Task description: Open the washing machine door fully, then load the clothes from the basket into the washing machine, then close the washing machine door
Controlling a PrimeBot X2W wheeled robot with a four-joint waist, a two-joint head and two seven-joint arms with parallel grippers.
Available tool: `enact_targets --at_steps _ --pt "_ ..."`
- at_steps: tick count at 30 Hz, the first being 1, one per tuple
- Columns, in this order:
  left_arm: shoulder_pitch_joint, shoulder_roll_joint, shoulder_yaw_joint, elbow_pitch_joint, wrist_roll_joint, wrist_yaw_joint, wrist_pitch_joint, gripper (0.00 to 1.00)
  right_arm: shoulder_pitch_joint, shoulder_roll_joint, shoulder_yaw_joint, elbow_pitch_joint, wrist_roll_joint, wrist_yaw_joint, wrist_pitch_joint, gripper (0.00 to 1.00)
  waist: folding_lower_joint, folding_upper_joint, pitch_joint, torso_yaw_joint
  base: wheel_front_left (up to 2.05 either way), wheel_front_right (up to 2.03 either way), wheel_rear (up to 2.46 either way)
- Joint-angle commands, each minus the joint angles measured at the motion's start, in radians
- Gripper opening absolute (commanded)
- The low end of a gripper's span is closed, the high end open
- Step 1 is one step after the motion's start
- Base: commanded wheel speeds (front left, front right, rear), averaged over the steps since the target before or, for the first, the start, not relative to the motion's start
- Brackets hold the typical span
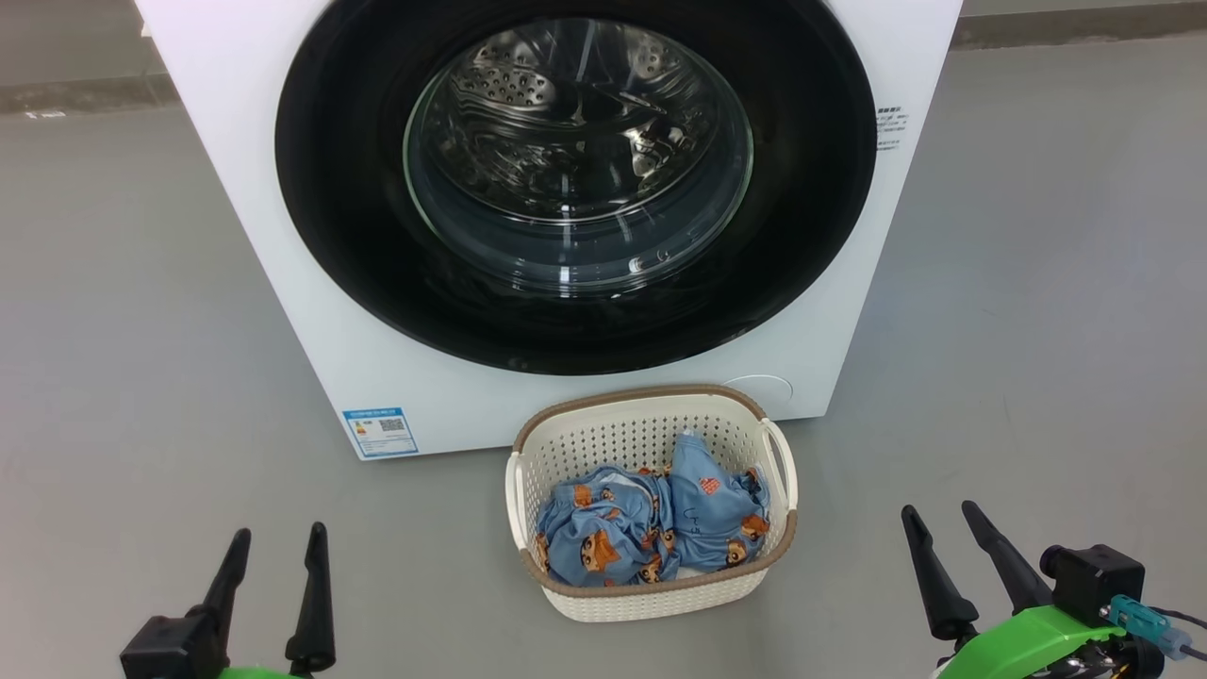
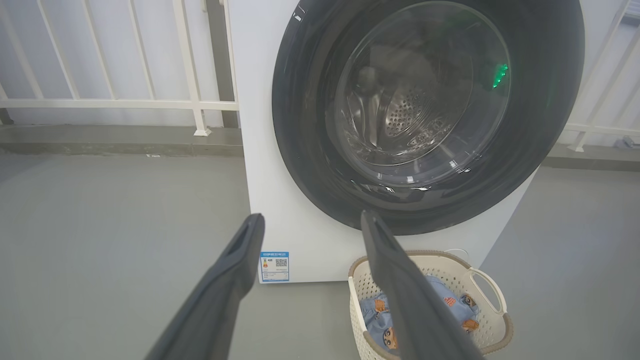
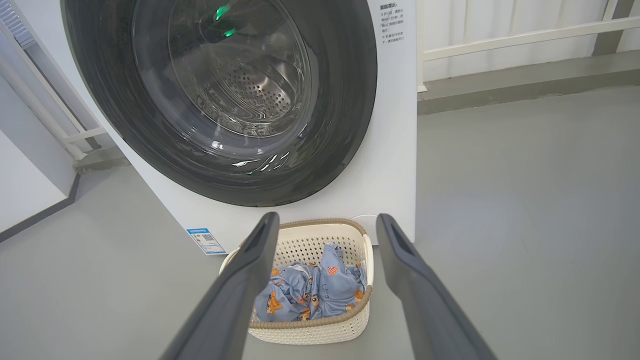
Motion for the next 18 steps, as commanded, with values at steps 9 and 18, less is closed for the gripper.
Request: enact_targets --at_steps 9,18 --pt "-0.018 0.014 0.041 -0.006 -0.009 -0.002 -0.009 1.0 -0.026 -0.005 -0.006 -0.02 -0.019 0.01 -0.013 1.0 0.0 0.0 -0.001 0.001 0.0 0.0 0.0" --pt "-0.023 0.011 0.052 0.021 -0.011 -0.002 -0.009 1.0 -0.014 0.01 -0.025 -0.021 -0.04 0.01 -0.013 1.0 0.0 0.0 -0.002 -0.001 0.0 0.0 0.0"
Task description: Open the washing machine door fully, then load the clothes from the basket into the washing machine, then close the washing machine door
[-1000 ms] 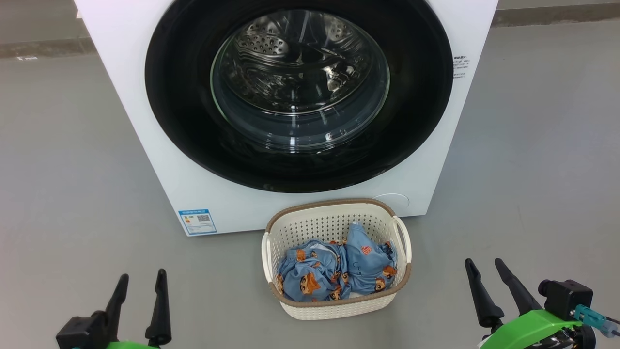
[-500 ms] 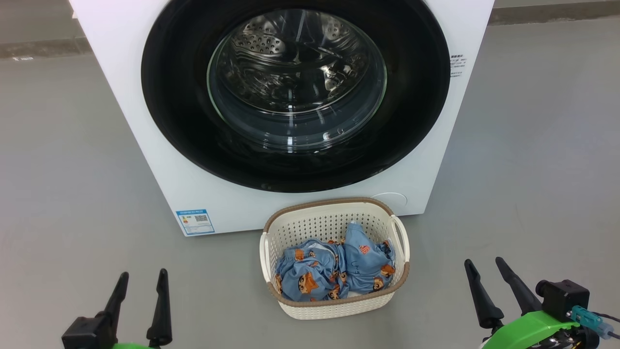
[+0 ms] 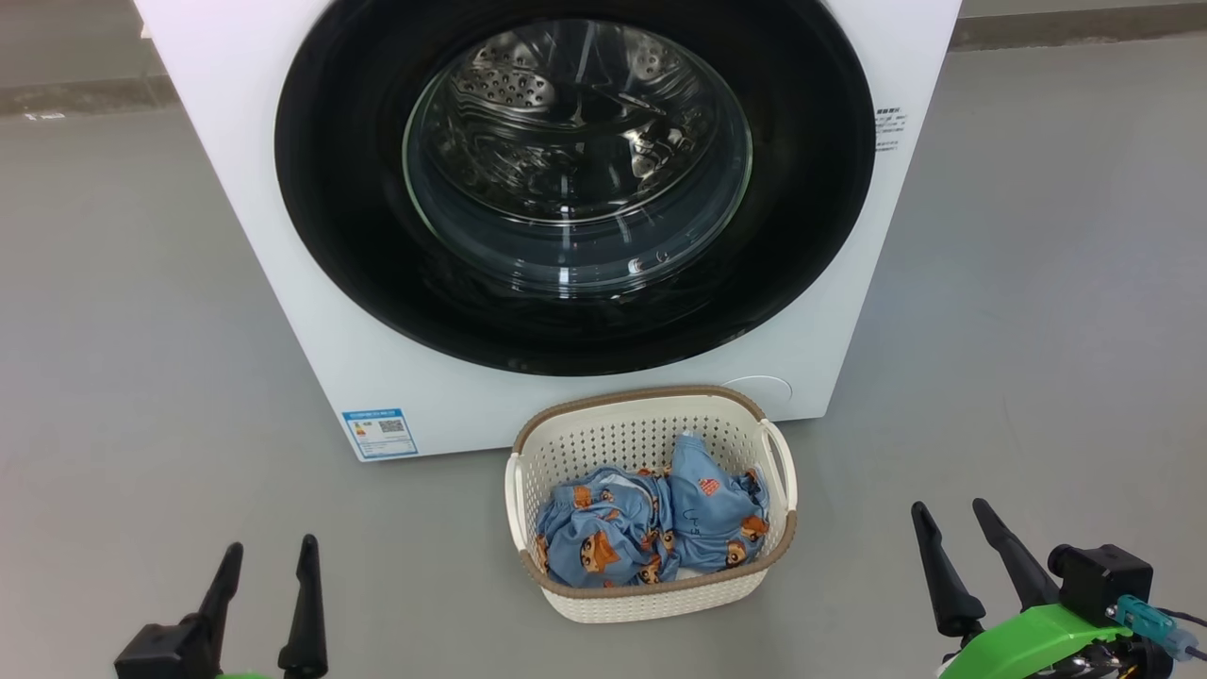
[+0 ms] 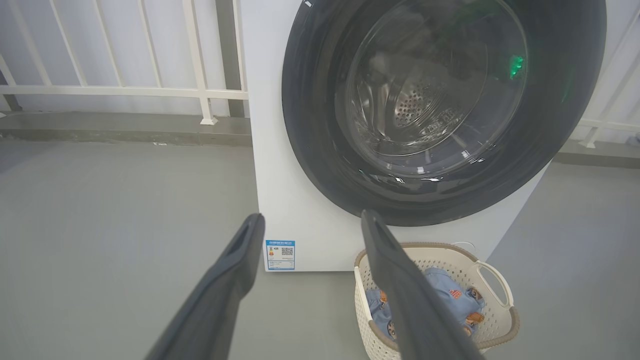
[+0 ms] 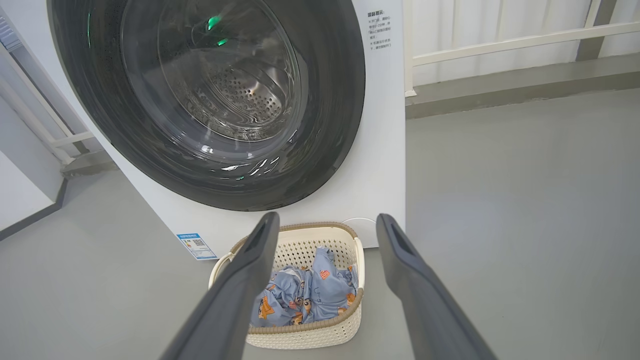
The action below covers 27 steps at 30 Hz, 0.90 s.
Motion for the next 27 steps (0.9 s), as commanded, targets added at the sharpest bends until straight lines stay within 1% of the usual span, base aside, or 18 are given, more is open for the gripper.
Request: enact_targets --at_steps 1,4,9,15,20,27 --pt "-0.023 0.012 0.041 -0.016 -0.004 -0.002 -0.007 1.0 -0.015 -0.007 0.018 -0.022 -0.003 0.01 -0.013 1.0 -0.0001 -0.0001 0.0 -0.001 0.0 0.0 0.0" --pt "-0.024 0.008 0.062 -0.02 0.012 -0.002 -0.007 1.0 -0.014 -0.006 0.019 -0.026 -0.002 0.01 -0.013 1.0 -0.0001 -0.0001 0.0 -0.004 0.0 0.0 0.0" --pt "-0.023 0.004 0.069 -0.01 0.04 -0.002 -0.007 1.0 -0.011 -0.006 0.02 -0.03 0.0 0.01 -0.013 1.0 -0.0001 -0.0001 -0.002 -0.006 -0.01 0.05 -0.03" --pt "-0.026 -0.001 0.07 -0.002 0.061 -0.002 -0.007 1.0 -0.008 -0.007 0.019 -0.033 0.001 0.01 -0.013 1.0 -0.0001 -0.0001 0.001 -0.008 0.21 0.5 -0.71" --pt "-0.029 -0.004 0.071 0.001 0.067 -0.002 -0.007 1.0 -0.009 -0.006 0.019 -0.034 0.0 0.01 -0.013 1.0 -0.0001 -0.0001 0.003 -0.007 0.6 0.98 -1.58" --pt "-0.029 -0.007 0.075 -0.004 0.069 -0.002 -0.007 1.0 -0.01 -0.006 0.02 -0.036 0.0 0.01 -0.013 1.0 -0.0001 -0.0001 0.002 -0.007 0.99 1.36 -2.35"
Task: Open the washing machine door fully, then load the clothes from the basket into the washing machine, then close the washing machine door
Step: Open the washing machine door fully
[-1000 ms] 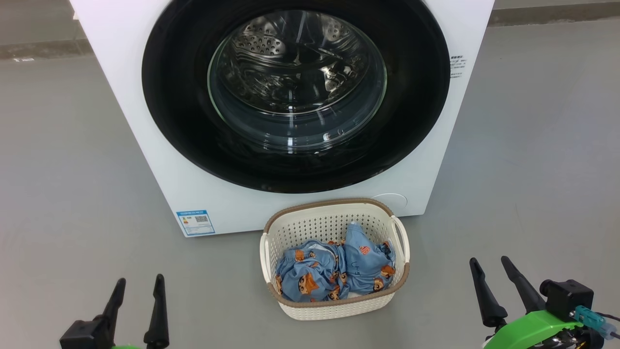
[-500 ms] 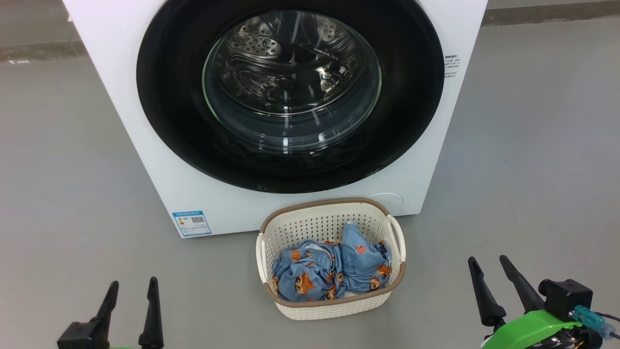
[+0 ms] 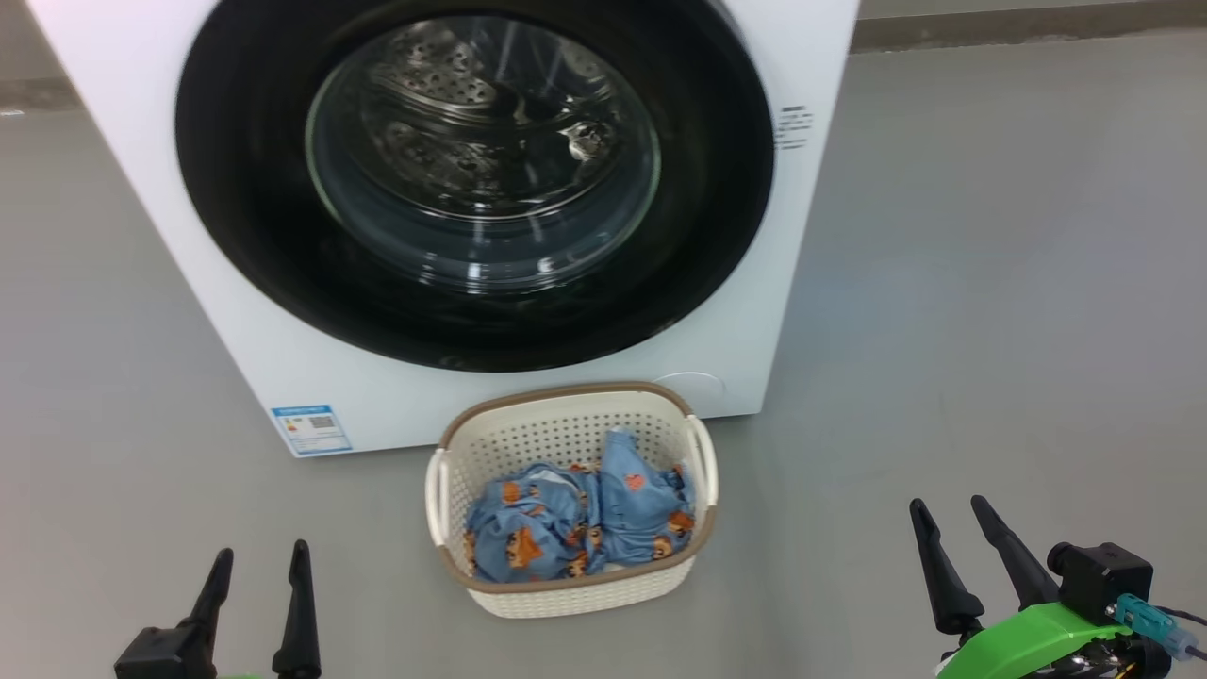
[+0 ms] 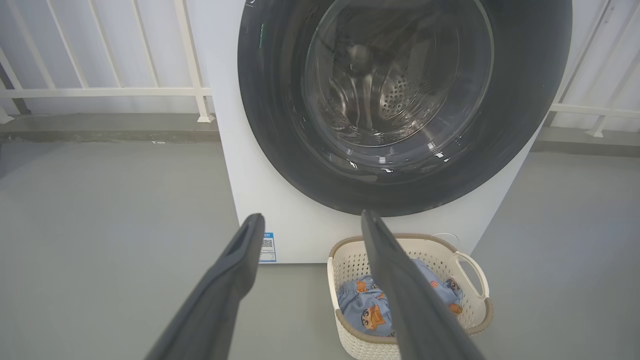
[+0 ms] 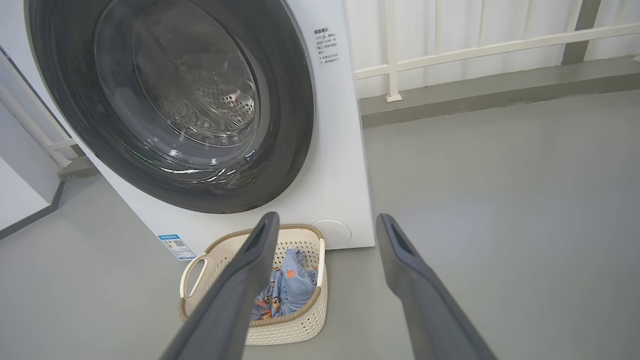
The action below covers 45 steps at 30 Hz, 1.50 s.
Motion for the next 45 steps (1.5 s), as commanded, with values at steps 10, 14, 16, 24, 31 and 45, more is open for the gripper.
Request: enact_targets --at_steps 10,14,16,24,31,45 --pt "-0.034 0.006 0.042 -0.045 -0.022 -0.002 -0.007 1.0 -0.014 -0.01 0.02 -0.027 0.0 0.01 -0.012 1.0 -0.0001 -0.0001 0.003 -0.006 1.03 1.31 -2.34" --pt "-0.031 0.005 0.041 -0.052 -0.031 -0.002 -0.007 1.0 -0.014 -0.01 0.018 -0.026 0.001 0.01 -0.012 1.0 -0.0001 -0.0001 0.003 -0.009 0.8 0.8 -1.59" --pt "-0.031 0.006 0.04 -0.052 -0.032 -0.002 -0.007 1.0 -0.015 -0.01 0.018 -0.026 0.001 0.01 -0.012 1.0 -0.0001 -0.0001 0.003 -0.011 0.56 0.56 -1.12" --pt "-0.032 0.007 0.031 -0.047 -0.035 -0.002 -0.007 1.0 -0.017 -0.008 0.015 -0.025 0.002 0.01 -0.012 1.0 -0.0001 -0.0001 0.005 -0.012 0.19 0.19 -0.38" --pt "-0.032 0.007 0.023 -0.044 -0.039 -0.002 -0.007 1.0 -0.021 -0.009 0.013 -0.022 0.008 0.01 -0.012 1.0 -0.0001 -0.0001 0.007 -0.01 0.0 0.0 0.0" --pt "-0.012 0.0 -0.018 -0.038 -0.072 -0.002 -0.007 1.0 -0.057 0.004 0.022 -0.011 0.122 0.01 -0.012 0.0 -0.0001 -0.0001 0.008 0.008 0.0 0.0 0.0"
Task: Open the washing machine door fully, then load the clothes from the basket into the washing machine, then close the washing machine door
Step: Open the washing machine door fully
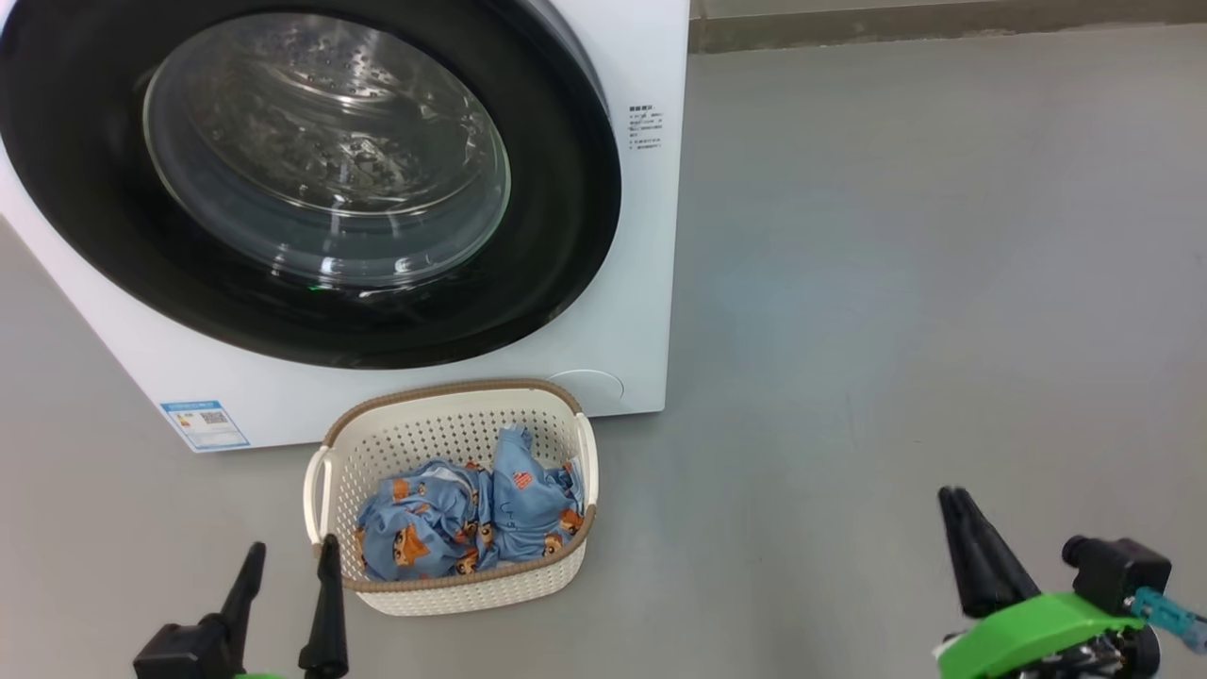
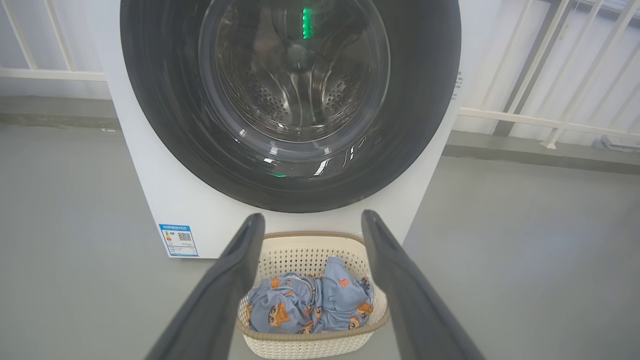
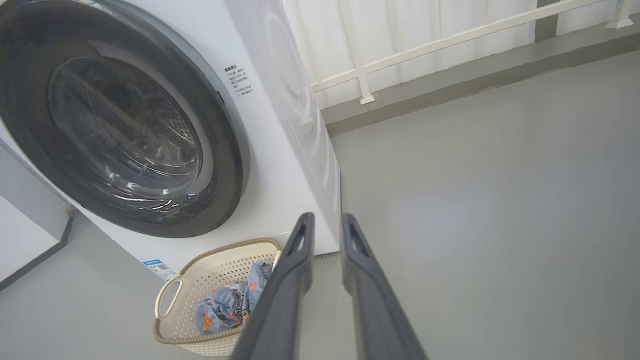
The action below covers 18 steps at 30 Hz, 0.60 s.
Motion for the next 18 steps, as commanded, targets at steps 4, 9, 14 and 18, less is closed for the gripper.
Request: enact_targets --at_steps 4,9,14,18 --pt "-0.006 0.007 0.016 -0.019 -0.013 -0.002 -0.007 1.0 -0.08 0.003 0.026 -0.02 0.095 0.01 -0.012 0.0 0.0 0.0 0.007 0.008 0.0 0.0 0.0" --pt "-0.012 0.007 -0.007 -0.025 -0.026 -0.002 -0.007 1.0 -0.149 0.006 0.027 -0.036 0.235 0.01 -0.012 0.0 0.0 0.0 0.032 0.019 0.0 0.0 0.0" --pt "-0.04 0.006 -0.022 -0.034 -0.036 -0.002 -0.007 1.0 -0.238 -0.008 0.048 -0.053 0.364 0.01 -0.012 0.0 0.0 0.0 0.077 0.034 0.0 0.0 0.0" --pt "-0.064 0.006 -0.033 -0.045 -0.046 -0.002 -0.007 1.0 -0.306 -0.038 0.069 -0.067 0.41 0.01 -0.012 0.0 0.0 0.0 0.111 0.051 0.0 0.0 0.0"
